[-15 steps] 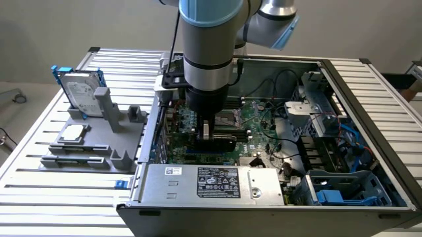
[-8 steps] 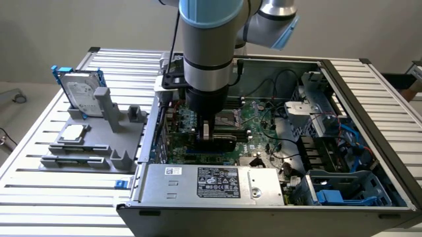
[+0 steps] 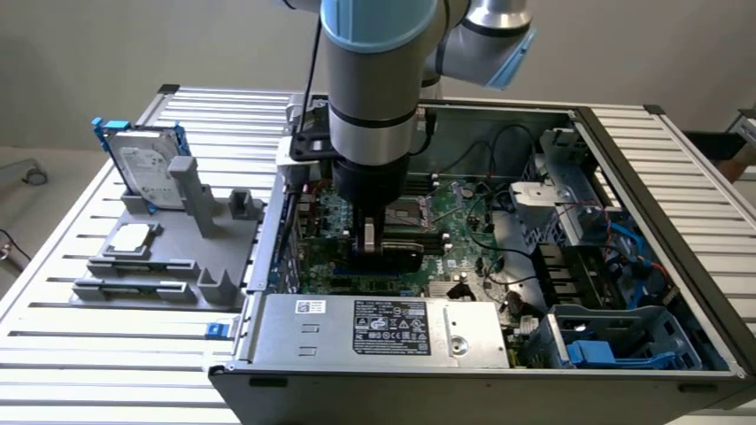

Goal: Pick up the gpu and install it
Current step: 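Insert the gpu into the slot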

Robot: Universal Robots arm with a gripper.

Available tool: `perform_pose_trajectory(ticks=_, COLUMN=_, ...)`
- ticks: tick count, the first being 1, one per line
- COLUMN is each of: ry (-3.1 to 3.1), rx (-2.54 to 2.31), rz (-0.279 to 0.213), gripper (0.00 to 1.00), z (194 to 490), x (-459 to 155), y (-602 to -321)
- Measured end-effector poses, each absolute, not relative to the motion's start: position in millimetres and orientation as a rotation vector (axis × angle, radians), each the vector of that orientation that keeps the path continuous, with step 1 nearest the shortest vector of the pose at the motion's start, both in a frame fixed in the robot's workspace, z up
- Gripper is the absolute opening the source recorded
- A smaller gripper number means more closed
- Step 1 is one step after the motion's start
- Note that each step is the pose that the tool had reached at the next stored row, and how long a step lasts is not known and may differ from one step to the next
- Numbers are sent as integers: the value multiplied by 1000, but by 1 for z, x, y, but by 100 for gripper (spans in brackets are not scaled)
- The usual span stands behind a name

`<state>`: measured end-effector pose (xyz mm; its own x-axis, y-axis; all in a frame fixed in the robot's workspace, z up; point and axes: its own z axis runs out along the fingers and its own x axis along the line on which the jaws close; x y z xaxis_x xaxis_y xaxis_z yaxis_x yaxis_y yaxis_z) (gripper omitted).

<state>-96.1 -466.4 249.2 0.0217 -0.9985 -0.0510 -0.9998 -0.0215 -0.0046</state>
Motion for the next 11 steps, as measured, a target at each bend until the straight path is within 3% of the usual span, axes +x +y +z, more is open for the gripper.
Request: perform_pose_trajectory(ticks=11, ry=2171, rx=-2218, rz=60, gripper=27, z=249, x=-96, y=-469)
